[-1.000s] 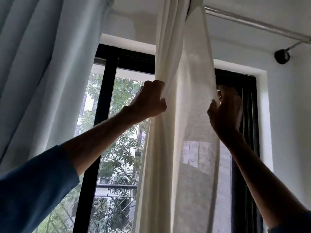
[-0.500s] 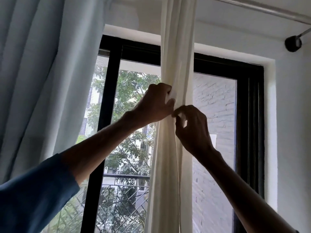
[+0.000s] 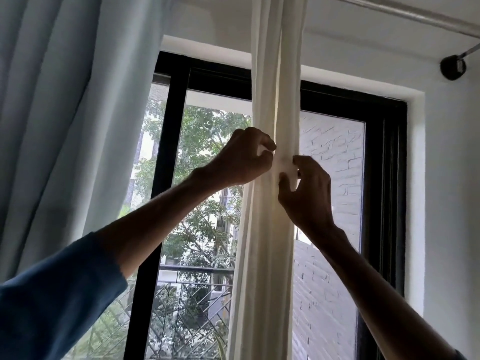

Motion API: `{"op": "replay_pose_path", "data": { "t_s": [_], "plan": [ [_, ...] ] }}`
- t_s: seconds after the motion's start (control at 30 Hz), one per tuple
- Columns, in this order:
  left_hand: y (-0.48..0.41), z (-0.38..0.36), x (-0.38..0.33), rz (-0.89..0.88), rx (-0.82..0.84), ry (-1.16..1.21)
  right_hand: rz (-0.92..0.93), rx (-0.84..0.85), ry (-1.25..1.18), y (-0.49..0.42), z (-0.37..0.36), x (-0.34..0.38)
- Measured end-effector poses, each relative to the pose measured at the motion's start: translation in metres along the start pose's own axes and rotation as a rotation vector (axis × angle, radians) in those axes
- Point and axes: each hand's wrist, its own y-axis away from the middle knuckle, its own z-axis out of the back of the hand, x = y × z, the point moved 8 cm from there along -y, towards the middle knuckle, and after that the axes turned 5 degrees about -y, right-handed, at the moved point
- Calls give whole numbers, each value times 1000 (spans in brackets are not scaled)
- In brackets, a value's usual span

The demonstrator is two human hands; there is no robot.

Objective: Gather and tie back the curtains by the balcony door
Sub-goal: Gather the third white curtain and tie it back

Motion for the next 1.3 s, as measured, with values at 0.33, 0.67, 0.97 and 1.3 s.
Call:
{"op": "replay_pose_path", "data": {
  "t_s": [0.33,0.67,0.97,1.3],
  "plan": [
    [3,-2,8,15,-37,-10,215,138,288,9,-4,17],
    [11,-1,9,-44,41,-25,68,177,-84,6,-9,-4],
    [25,0,3,-81,86,124,217,283,-1,10,-21,14],
    [31,-3,6,-142,-113,208,248,243,31,7,-14,14]
  ]
}}
